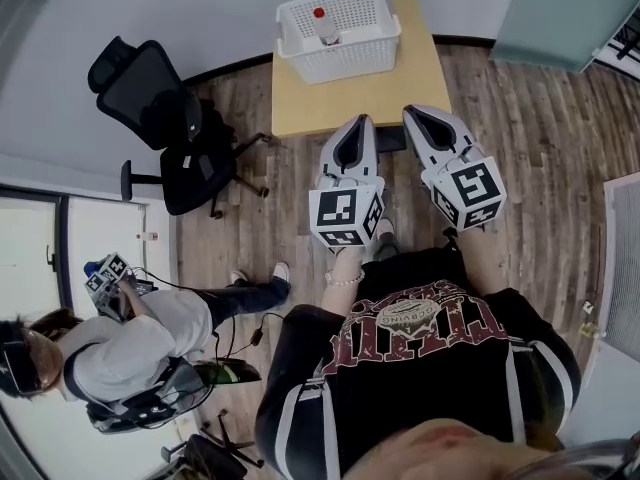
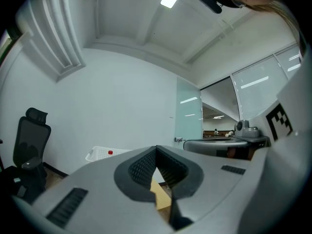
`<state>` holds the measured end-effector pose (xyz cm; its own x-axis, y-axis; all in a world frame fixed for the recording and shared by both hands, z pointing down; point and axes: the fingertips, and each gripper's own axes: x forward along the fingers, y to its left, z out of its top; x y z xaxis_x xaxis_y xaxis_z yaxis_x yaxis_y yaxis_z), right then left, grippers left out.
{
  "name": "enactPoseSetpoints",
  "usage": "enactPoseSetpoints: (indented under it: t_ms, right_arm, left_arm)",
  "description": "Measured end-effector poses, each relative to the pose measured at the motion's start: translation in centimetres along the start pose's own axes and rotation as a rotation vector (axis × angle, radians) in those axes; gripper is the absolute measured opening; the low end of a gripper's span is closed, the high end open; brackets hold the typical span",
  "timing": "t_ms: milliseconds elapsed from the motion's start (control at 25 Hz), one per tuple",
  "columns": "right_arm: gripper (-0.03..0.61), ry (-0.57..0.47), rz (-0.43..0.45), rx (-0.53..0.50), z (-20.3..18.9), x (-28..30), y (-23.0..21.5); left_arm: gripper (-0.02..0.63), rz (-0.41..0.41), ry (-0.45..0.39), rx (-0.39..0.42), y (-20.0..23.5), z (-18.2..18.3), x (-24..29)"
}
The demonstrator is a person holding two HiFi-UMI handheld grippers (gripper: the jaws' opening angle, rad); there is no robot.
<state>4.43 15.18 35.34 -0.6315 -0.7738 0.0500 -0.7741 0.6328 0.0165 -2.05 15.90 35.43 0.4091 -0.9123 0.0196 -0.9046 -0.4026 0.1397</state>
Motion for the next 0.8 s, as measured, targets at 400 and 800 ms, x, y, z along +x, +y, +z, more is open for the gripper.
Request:
enactPoseSetpoints:
  t_ms: [400,800]
  right_arm:
    - [0.017,0.001,-0.012,-0.004,-0.3,6.5,-0.5]
    - [0.018,0.013,-0.026,0.000,-0.7,10.0,0.0]
  left_arm:
    - [0.046,-0.034,0.001,-0.010,5.1,0.1,3.5]
    - [0.046,-0.053,0.008,-0.021,8.0,0.2,4.8]
